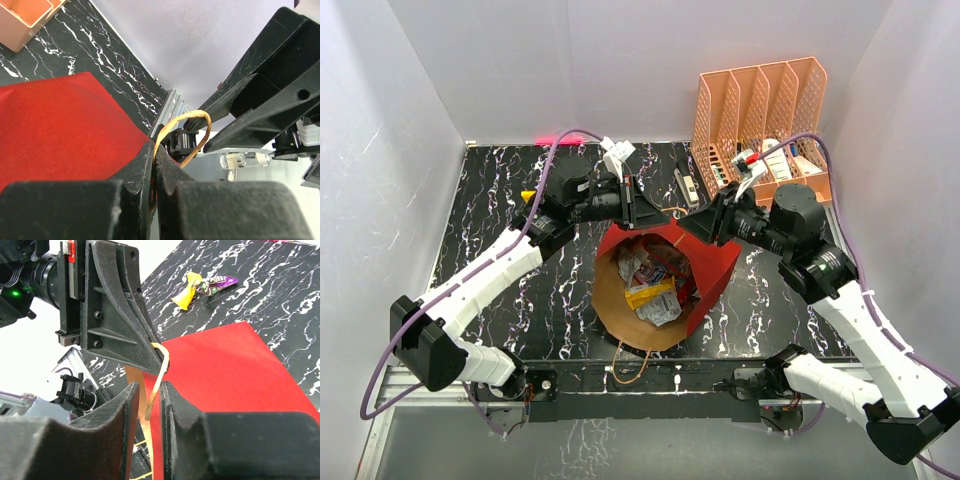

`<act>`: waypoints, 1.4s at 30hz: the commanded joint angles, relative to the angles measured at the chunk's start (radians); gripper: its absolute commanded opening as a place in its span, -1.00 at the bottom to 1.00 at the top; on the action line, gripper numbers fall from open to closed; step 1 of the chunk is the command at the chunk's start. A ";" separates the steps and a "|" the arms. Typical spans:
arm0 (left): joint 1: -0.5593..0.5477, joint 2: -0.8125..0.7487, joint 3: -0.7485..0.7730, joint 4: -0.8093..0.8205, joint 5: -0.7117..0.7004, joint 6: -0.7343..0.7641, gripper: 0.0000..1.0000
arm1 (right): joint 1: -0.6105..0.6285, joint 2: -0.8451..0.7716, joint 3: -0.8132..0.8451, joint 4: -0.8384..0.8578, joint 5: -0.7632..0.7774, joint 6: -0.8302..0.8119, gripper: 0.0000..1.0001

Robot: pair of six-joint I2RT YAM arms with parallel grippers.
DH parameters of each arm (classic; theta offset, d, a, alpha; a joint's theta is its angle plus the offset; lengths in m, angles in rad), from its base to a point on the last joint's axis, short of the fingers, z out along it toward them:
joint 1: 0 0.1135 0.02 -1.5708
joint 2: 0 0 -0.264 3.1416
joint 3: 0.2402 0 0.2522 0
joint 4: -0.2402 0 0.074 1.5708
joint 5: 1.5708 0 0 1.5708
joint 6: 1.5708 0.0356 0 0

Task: Take the snacks out of the paper bag
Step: Take out the snack from the paper bag.

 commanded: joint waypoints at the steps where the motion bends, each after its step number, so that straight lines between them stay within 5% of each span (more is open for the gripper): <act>1: -0.002 -0.033 0.048 0.004 -0.006 -0.010 -1.00 | 0.002 0.021 -0.017 0.105 -0.069 0.034 -0.43; 8: -0.002 -0.040 0.048 -0.009 -0.010 -0.009 -1.00 | 0.002 0.042 -0.029 0.153 -0.083 0.071 -0.49; 11: -0.003 -0.055 0.043 -0.028 -0.020 -0.008 -0.92 | 0.002 0.037 -0.026 0.182 -0.065 0.082 -0.83; 16: -0.003 -0.138 0.069 -0.234 -0.133 0.083 0.29 | 0.002 0.015 -0.024 0.181 -0.012 0.080 -0.85; 22: -0.002 -0.319 0.021 -0.451 -0.241 0.148 0.88 | 0.002 -0.003 -0.040 0.185 0.023 0.079 -0.85; 29: -0.005 -0.490 -0.183 -0.566 -0.252 0.125 0.97 | 0.002 -0.007 -0.050 0.184 0.036 0.069 -0.85; 35: -0.043 -0.582 -0.376 -0.357 -0.176 -0.026 0.96 | 0.002 -0.007 -0.062 0.181 0.045 0.061 -0.85; 38: -0.134 -0.563 -0.425 -0.231 -0.209 -0.062 0.93 | 0.002 -0.008 -0.068 0.179 0.051 0.057 -0.85; 42: -0.341 -0.474 -0.385 -0.249 -0.423 0.001 0.92 | 0.002 -0.003 -0.061 0.173 0.059 0.055 -0.85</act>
